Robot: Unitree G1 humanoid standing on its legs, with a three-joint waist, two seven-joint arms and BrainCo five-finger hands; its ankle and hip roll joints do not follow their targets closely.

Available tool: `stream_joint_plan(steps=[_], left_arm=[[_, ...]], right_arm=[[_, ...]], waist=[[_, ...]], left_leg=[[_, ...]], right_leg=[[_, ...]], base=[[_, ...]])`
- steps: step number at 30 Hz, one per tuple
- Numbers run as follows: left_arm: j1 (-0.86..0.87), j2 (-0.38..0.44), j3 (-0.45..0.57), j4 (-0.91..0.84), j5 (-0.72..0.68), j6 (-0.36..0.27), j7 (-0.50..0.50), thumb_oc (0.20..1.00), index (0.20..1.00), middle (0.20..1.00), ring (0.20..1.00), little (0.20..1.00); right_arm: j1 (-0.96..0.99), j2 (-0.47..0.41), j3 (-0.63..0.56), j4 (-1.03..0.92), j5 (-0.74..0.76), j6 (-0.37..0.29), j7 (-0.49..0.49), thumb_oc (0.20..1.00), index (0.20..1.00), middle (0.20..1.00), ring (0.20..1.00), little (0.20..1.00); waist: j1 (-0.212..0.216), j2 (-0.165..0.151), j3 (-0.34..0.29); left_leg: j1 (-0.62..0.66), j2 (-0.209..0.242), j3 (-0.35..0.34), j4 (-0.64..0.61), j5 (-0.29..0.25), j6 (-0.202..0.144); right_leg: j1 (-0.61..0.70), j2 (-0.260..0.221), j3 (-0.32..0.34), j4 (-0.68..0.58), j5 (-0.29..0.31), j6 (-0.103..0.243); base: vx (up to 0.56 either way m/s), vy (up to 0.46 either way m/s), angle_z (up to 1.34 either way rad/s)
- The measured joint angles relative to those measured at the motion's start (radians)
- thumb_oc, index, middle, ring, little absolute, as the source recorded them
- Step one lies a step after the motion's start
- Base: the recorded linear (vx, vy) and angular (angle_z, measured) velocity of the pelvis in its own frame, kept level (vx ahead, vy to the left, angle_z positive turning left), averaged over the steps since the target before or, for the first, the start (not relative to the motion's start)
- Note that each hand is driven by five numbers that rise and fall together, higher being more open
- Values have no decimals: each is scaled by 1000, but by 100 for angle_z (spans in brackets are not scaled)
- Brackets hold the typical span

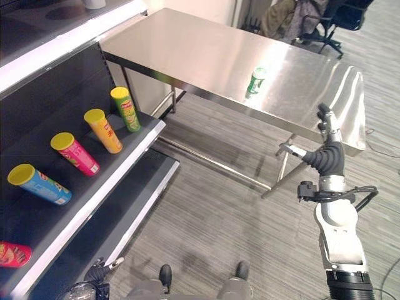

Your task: Put the goods on the table back onto the shelves and tidy them up.

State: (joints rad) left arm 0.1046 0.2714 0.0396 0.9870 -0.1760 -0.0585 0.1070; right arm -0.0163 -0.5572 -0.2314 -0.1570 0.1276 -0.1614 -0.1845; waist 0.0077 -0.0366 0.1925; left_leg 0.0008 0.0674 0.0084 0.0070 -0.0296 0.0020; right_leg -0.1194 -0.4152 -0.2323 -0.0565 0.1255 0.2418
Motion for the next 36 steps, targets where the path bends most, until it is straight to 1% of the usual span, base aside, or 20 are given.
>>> stream_joint_plan(steps=[3,5,6,8,10,12,13,15,16,18,23,27,28,29,30,31,32,34,35,36], left_arm=[[5,13,0,-10,0,0,5,1000,1000,1000,1000,1000],[14,62,-10,-31,0,-3,4,1000,1000,1000,1000,1000],[10,28,-1,-24,0,1,5,1000,1000,1000,1000,1000],[16,-44,-29,-61,-1,-2,-4,1000,1000,1000,1000,1000],[21,-73,-33,-72,-4,-3,-6,1000,1000,1000,1000,1000],[12,-72,-28,-95,-41,-9,-10,1000,1000,1000,1000,1000],[2,-58,-22,-108,-49,-10,-11,1000,1000,1000,1000,1000],[0,-30,-21,-128,-49,-10,-16,1000,1000,1000,1000,1000],[-2,-27,-21,-125,-49,-9,-20,1000,1000,1000,1000,1000],[3,-33,-36,-116,-48,-3,-33,1000,1000,1000,1000,1000],[39,-36,-37,-125,-48,0,-33,1000,1000,1000,1000,1000],[15,-34,-42,-107,-42,1,-38,1000,1000,1000,1000,1000],[19,-43,-40,-77,-39,2,-47,1000,1000,1000,1000,1000],[-9,-49,-40,-26,-39,10,-51,1000,1000,1000,1000,1000],[-12,-57,-31,-5,-39,14,-48,1000,1000,1000,1000,1000],[6,-46,-23,6,-39,21,-42,1000,1000,1000,1000,1000],[13,-34,-2,9,-39,26,-35,1000,1000,1000,1000,1000],[28,7,2,7,-39,30,-30,1000,1000,1000,1000,1000],[22,12,3,12,-39,32,-30,1000,1000,1000,1000,1000],[22,16,0,11,-39,32,-31,1000,1000,1000,1000,1000]], right_arm=[[28,-4,-29,23,-7,4,-10,1000,1000,1000,1000,1000],[81,-15,-65,42,-12,20,-10,1000,1000,1000,1000,1000],[69,-33,-68,71,-11,21,-10,1000,1000,1000,1000,1000],[62,-103,-101,91,-9,38,-9,1000,1000,1000,1000,1000],[51,-141,-105,103,-6,42,-9,1000,1000,1000,1000,1000],[35,-157,-105,114,13,36,-8,1000,1000,1000,1000,1000],[32,-156,-101,113,13,34,-8,1000,1000,1000,1000,1000],[24,-154,-92,102,12,34,-8,1000,1000,1000,1000,1000],[14,-155,-94,104,12,27,-7,1000,1000,1000,1000,1000],[3,-156,-102,98,12,27,-7,1000,1000,1000,1000,1000],[-8,-160,-92,95,12,32,-5,1000,1000,1000,1000,1000],[-3,-156,-101,98,13,40,-6,1000,1000,1000,1000,1000],[-9,-149,-99,101,13,37,-13,1000,1000,1000,1000,1000],[-23,-139,-116,114,19,41,-30,1000,1000,1000,1000,1000],[-34,-144,-108,109,22,45,-28,1000,1000,1000,1000,1000],[-40,-119,-94,91,20,41,-29,1000,1000,1000,1000,1000],[-27,-115,-80,76,19,44,-28,1000,1000,1000,1000,1000],[-20,-116,-55,56,9,43,-26,1000,1000,1000,1000,1000],[-30,-112,-59,56,10,42,-30,1000,1000,1000,1000,1000],[-22,-110,-58,58,10,42,-31,1000,1000,1000,1000,1000]], waist=[[-9,-24,-11],[-18,-86,-26],[-19,-48,-33],[-34,26,-38],[-49,42,-42],[-57,34,-49],[-62,10,-53],[-55,-38,-67],[-54,-42,-64],[-44,-50,-64],[-46,-19,-67],[-37,-50,-58],[-18,-55,-52],[-25,-51,-57],[-9,-27,-58],[9,-7,-59],[11,-4,-59],[21,-10,-52],[3,1,-28],[-14,3,-25]], left_leg=[[12,33,-60,11,-22,-64],[40,69,-120,-12,-16,-165],[36,115,-128,-9,-18,-177],[20,195,-100,7,5,-168],[21,230,-93,-3,34,-165],[-13,253,-79,46,76,-182],[-54,257,-58,93,97,-171],[-97,263,46,123,187,-97],[-104,267,63,125,203,-90],[-112,260,102,148,260,-126],[-104,242,144,137,249,-141],[-153,206,177,197,216,-171],[-175,162,189,212,130,-159],[-201,68,215,229,77,-131],[-183,25,255,178,50,-102],[-120,-6,291,75,39,-17],[-99,-14,287,38,27,-9],[-48,-19,299,-25,69,4],[-17,-14,291,-30,72,15],[2,-14,266,-41,56,36]], right_leg=[[15,5,3,-37,64,-2],[77,50,54,-25,60,21],[82,100,43,-11,17,0],[74,188,-3,35,-12,-35],[67,221,-17,71,-41,-53],[78,260,-26,60,-65,-64],[82,270,-26,47,-65,-78],[93,285,-37,17,-70,-103],[99,289,-47,13,-71,-114],[144,278,-71,-33,-51,-142],[154,267,-82,-32,-48,-139],[157,233,-88,-32,-56,-123],[158,201,-96,-40,-80,-125],[151,162,-97,-39,-88,-118],[146,165,-77,-33,-91,-114],[149,159,-52,-14,-68,-78],[142,160,-45,28,-50,-62],[38,146,-45,240,-76,-42],[-34,130,13,443,-86,-25],[-63,128,34,520,-97,-10]], base=[[367,-405,65],[253,-351,108],[349,-545,44],[261,-430,23],[152,-353,26],[176,-494,18],[119,-396,35],[129,-348,40],[98,-204,35],[36,-56,23],[32,-42,11],[256,-69,30],[725,46,52],[533,104,41],[283,131,12],[125,73,-18],[235,147,-25],[172,106,-10],[177,23,29],[223,-50,58]])
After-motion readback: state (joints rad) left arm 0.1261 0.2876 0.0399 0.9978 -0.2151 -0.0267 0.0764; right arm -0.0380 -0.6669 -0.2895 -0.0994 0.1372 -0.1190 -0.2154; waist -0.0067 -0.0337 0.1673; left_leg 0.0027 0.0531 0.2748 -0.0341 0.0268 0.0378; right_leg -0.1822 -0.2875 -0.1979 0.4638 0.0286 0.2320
